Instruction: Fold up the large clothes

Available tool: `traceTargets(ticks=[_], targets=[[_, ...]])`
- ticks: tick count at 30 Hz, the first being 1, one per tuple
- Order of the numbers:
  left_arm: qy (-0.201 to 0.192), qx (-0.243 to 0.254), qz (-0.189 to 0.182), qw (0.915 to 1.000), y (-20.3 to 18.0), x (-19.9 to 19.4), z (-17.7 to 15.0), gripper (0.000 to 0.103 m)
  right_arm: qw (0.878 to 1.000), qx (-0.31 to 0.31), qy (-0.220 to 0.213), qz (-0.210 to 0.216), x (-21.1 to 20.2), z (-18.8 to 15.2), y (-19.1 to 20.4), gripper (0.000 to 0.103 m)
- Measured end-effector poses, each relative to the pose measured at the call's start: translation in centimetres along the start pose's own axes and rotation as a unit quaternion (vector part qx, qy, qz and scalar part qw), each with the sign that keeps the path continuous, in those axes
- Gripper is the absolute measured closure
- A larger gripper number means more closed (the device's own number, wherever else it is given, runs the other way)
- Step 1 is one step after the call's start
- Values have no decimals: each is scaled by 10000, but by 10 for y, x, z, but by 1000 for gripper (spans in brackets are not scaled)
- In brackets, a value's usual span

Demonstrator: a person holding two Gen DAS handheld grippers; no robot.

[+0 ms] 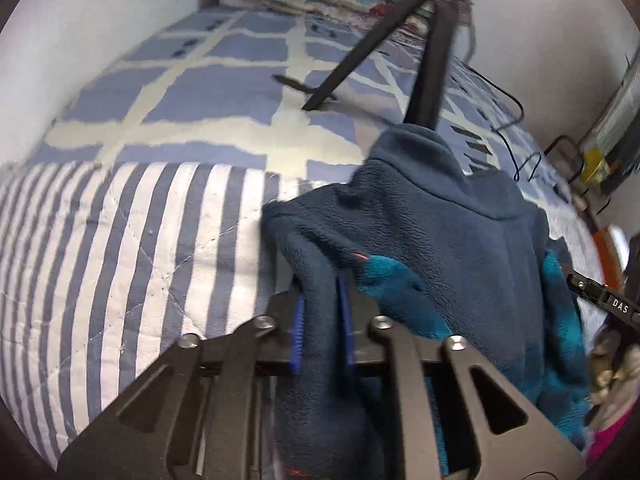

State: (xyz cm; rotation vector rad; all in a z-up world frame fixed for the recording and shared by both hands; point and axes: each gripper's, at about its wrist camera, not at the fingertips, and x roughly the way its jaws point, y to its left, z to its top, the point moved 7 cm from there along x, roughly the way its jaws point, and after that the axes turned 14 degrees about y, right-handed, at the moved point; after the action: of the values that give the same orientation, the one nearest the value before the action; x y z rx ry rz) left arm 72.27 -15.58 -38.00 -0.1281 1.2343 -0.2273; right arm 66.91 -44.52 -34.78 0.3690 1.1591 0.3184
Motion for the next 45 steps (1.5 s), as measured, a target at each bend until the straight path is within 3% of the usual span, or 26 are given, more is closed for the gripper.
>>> traceTargets(ticks=[2,4,15,22,26,33,45], targets=[[-82,119,101,9998,-5,-4,0,96,9984,-379,36,-406,0,-1,14,90],[-183,177,141,9996,-7,-10,-1,97,9973,-566,13,-461,-9,0,24,95],[-638,388,-173,9971,-25,-84,-6,97,9934,-958,-460,-439,-76,-5,69,99],[-822,714,-270,9937,-45,-141,-37,97,9898,-1295,-563,-185,-130,-32,97,99],[-943,838,-354,9914,-56,-171,-68,97,9862,-1539,-560,-229,-156,-60,114,100],[-1026,1166,-370,9872,-67,-210,-140,98,9826,-1781,-503,-185,-188,-143,130,100],[-1045,1143,-541,9865,-61,-236,-241,97,9871,-1560,-250,-262,-193,-250,98,100]])
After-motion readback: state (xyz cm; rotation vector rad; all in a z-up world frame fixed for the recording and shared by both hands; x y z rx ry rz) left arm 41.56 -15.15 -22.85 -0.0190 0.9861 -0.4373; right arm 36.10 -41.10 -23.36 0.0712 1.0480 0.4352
